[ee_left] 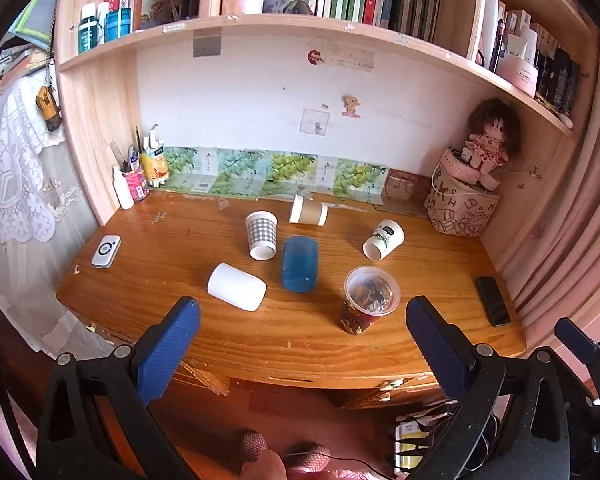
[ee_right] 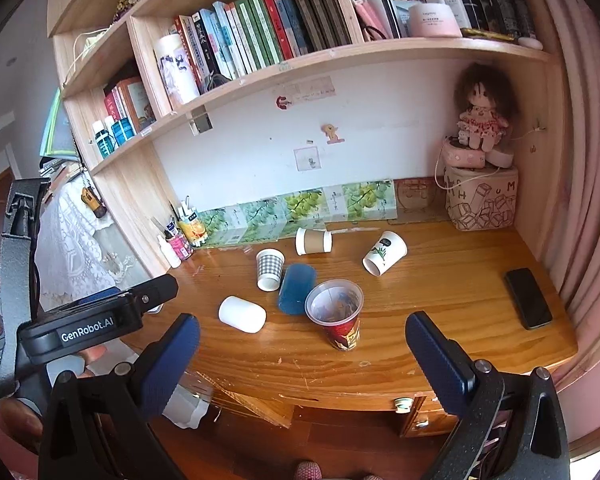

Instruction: Flip cup upright

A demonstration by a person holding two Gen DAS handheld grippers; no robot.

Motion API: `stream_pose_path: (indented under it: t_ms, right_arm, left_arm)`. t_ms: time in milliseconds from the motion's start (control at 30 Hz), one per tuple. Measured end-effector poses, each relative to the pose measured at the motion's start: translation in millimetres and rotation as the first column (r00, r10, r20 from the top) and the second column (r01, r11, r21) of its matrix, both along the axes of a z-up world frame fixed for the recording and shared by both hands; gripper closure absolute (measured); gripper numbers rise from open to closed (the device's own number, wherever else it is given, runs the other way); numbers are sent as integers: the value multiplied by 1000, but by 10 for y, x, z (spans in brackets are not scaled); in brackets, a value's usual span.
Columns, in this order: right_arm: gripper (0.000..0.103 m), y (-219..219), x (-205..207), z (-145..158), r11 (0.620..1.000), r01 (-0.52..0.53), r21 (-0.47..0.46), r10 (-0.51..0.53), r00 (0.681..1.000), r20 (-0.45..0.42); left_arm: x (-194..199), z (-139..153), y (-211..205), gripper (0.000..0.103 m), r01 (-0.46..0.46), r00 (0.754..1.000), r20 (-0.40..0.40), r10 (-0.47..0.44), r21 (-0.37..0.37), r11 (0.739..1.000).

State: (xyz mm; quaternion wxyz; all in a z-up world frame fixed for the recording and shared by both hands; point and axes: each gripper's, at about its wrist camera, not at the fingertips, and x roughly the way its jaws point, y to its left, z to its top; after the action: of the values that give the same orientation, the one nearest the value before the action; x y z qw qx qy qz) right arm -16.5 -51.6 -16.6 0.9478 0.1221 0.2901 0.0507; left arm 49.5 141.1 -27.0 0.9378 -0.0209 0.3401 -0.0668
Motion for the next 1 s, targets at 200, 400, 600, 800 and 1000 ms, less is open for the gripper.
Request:
stream_pose_path:
  t_ms: [200,400,600,800,1000]
  right_arm:
    - [0,12,-126,85,999,43,-1,-43,998,50]
    - [0,92,-174,101,996,83,-29,-81,994,70]
    - [0,132,-220,107,991,126,-41,-121,987,107]
    - [0,253,-170,74,991,117,-66,-108,987,119]
    - [0,299,-76,74,991,117,-69,-107,985,137]
  left_arm:
    - [-195,186,5,0,-42,990,137,37,27,999]
    - [-310,224,0,0,-46,978,203,36,43,998]
    - [-367,221,22,0,-39,968,251,28,39,998]
    - [-369,243,13,0,-24,956,295,9,48,999]
    - [-295,258,34,0,-27,949,315,5,65,997]
